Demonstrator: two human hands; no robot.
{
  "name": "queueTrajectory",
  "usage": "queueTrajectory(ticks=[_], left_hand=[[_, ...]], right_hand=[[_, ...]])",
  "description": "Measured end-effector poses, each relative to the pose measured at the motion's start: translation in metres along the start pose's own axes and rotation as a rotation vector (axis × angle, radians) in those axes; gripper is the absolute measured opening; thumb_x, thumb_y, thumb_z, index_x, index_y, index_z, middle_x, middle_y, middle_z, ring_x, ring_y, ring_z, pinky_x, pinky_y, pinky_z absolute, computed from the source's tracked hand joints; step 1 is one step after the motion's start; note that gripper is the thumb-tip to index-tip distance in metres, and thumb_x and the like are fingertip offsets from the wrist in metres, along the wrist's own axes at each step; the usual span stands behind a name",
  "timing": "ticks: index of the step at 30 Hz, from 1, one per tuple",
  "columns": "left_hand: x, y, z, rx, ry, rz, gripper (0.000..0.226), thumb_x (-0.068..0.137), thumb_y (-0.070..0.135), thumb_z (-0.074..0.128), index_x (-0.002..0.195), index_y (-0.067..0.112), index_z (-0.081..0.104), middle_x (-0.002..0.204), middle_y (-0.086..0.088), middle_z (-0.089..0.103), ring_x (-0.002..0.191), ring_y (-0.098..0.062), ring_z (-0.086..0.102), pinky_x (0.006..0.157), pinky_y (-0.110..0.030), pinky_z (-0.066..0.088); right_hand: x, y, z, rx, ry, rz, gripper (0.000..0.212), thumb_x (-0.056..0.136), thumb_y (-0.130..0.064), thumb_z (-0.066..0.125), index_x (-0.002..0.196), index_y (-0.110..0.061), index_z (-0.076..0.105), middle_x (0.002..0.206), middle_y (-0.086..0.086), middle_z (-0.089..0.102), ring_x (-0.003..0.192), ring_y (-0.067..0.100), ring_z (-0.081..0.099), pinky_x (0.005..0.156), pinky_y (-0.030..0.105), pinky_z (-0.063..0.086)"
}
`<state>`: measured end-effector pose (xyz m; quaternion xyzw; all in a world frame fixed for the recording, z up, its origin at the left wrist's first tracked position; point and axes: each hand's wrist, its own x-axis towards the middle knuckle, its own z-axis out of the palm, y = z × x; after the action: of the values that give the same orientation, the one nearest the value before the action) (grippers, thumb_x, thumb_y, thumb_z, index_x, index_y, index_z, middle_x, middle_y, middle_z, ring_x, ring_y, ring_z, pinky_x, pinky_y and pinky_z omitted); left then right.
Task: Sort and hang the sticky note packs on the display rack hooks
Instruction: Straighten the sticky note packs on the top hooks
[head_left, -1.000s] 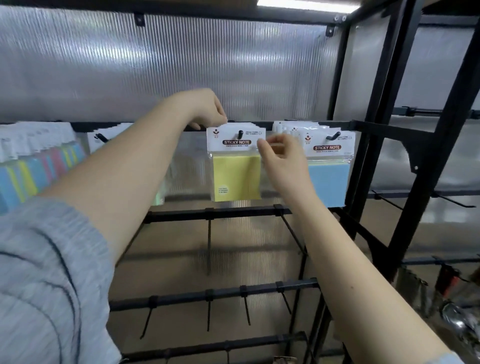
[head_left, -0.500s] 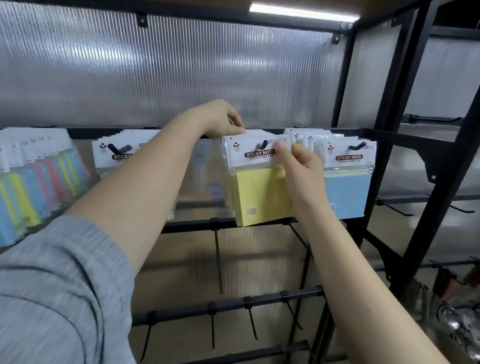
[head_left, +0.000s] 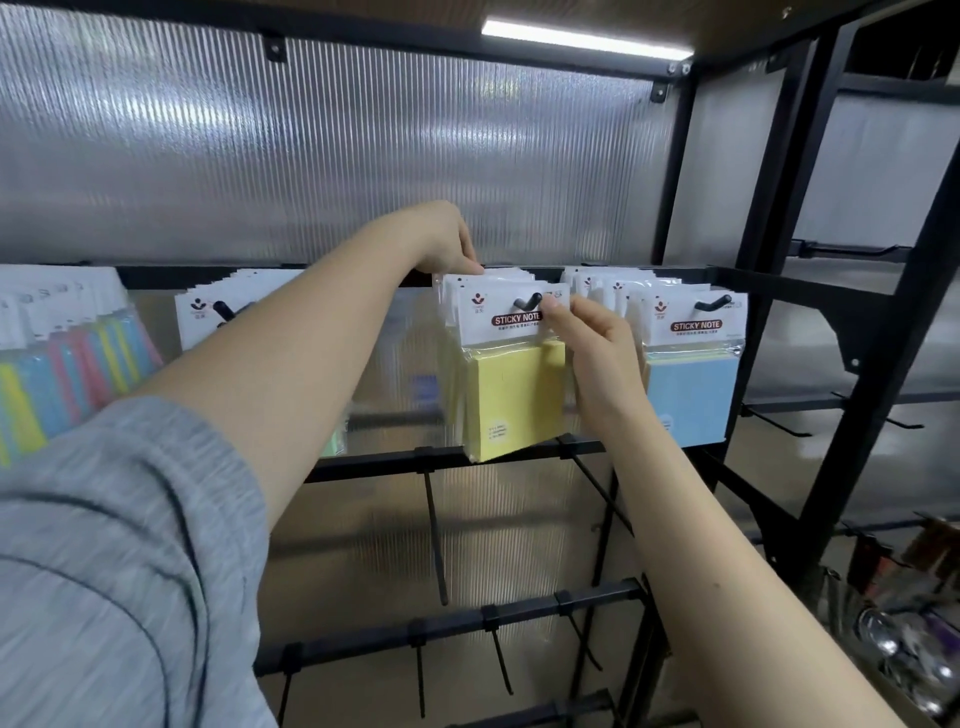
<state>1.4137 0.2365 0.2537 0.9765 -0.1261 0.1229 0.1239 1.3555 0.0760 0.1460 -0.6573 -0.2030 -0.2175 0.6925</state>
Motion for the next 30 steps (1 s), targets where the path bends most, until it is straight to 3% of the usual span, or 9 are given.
queueTrajectory(ticks=[4, 6, 9, 12, 15, 17, 22, 27, 30], left_hand=[[0.001, 0.003, 0.0, 0.071, -0.045, -0.006, 0.027, 0.094, 0.033, 0.056, 0.108, 0.014, 0.069, 0.106, 0.002, 0.059, 0.093, -0.015, 0.05, 0.078, -0.029, 0.038], [0.001, 0.003, 0.0, 0.075, -0.053, 0.005, 0.027, 0.095, 0.032, 0.054, 0.11, 0.014, 0.068, 0.108, 0.001, 0.058, 0.094, -0.015, 0.049, 0.079, -0.029, 0.037], [0.0, 0.003, -0.003, 0.095, -0.068, 0.026, 0.026, 0.095, 0.032, 0.053, 0.107, 0.015, 0.068, 0.105, 0.002, 0.057, 0.094, -0.014, 0.049, 0.079, -0.029, 0.036], [-0.003, 0.003, -0.009, 0.132, -0.136, 0.059, 0.023, 0.094, 0.035, 0.053, 0.1, 0.019, 0.068, 0.105, 0.0, 0.063, 0.092, -0.016, 0.052, 0.08, -0.03, 0.038], [-0.003, 0.002, -0.014, 0.122, -0.174, 0.07, 0.021, 0.092, 0.04, 0.054, 0.095, 0.024, 0.067, 0.105, -0.004, 0.066, 0.086, -0.018, 0.055, 0.083, -0.032, 0.043], [-0.006, 0.003, -0.015, 0.057, -0.153, 0.088, 0.018, 0.091, 0.04, 0.056, 0.096, 0.025, 0.065, 0.099, 0.002, 0.066, 0.081, -0.013, 0.057, 0.075, -0.027, 0.045], [-0.012, 0.003, -0.015, -0.019, -0.161, 0.148, 0.01, 0.087, 0.033, 0.064, 0.094, 0.026, 0.067, 0.092, 0.013, 0.064, 0.087, -0.008, 0.056, 0.077, -0.026, 0.04], [-0.013, 0.006, -0.013, -0.013, -0.087, 0.139, 0.009, 0.088, 0.031, 0.064, 0.093, 0.025, 0.068, 0.089, 0.013, 0.062, 0.092, -0.009, 0.054, 0.083, -0.027, 0.037], [-0.013, 0.006, -0.012, -0.03, -0.087, 0.126, 0.01, 0.088, 0.031, 0.063, 0.092, 0.024, 0.069, 0.095, 0.008, 0.065, 0.092, -0.01, 0.056, 0.079, -0.027, 0.038]], right_hand=[[-0.001, -0.003, 0.002, -0.084, 0.036, -0.081, 0.039, 0.09, -0.027, 0.058, 0.08, 0.011, 0.061, 0.073, 0.007, 0.055, 0.073, 0.015, 0.047, 0.064, 0.023, 0.036], [-0.001, -0.006, 0.002, -0.113, 0.037, -0.087, 0.047, 0.088, -0.032, 0.058, 0.081, 0.014, 0.056, 0.072, 0.006, 0.049, 0.07, 0.015, 0.041, 0.062, 0.024, 0.03], [0.0, -0.007, 0.0, -0.24, 0.05, -0.079, 0.042, 0.094, -0.023, 0.057, 0.058, -0.006, 0.043, 0.052, -0.012, 0.032, 0.051, 0.002, 0.027, 0.047, 0.016, 0.022], [-0.001, -0.008, 0.002, -0.338, 0.099, -0.092, 0.043, 0.094, -0.022, 0.057, 0.059, -0.019, 0.032, 0.047, -0.013, 0.021, 0.046, 0.003, 0.022, 0.043, 0.017, 0.017], [-0.002, -0.008, 0.002, -0.307, 0.092, -0.075, 0.042, 0.094, -0.023, 0.057, 0.06, -0.017, 0.034, 0.053, -0.01, 0.022, 0.047, 0.003, 0.021, 0.044, 0.018, 0.017], [-0.003, -0.008, 0.001, -0.312, 0.087, -0.079, 0.039, 0.094, -0.024, 0.057, 0.062, -0.012, 0.038, 0.056, -0.007, 0.023, 0.049, 0.003, 0.02, 0.046, 0.02, 0.017], [-0.004, -0.008, 0.002, -0.274, 0.073, -0.079, 0.042, 0.094, -0.024, 0.057, 0.067, 0.007, 0.048, 0.059, -0.001, 0.029, 0.054, 0.006, 0.026, 0.053, 0.024, 0.023], [-0.003, -0.009, 0.0, -0.108, 0.031, -0.058, 0.047, 0.085, -0.037, 0.062, 0.072, 0.008, 0.057, 0.068, 0.008, 0.045, 0.064, 0.017, 0.037, 0.061, 0.031, 0.029], [-0.001, -0.01, -0.001, -0.003, 0.025, -0.025, 0.031, 0.079, -0.035, 0.064, 0.059, -0.012, 0.065, 0.068, 0.007, 0.057, 0.072, 0.022, 0.048, 0.069, 0.036, 0.036]])
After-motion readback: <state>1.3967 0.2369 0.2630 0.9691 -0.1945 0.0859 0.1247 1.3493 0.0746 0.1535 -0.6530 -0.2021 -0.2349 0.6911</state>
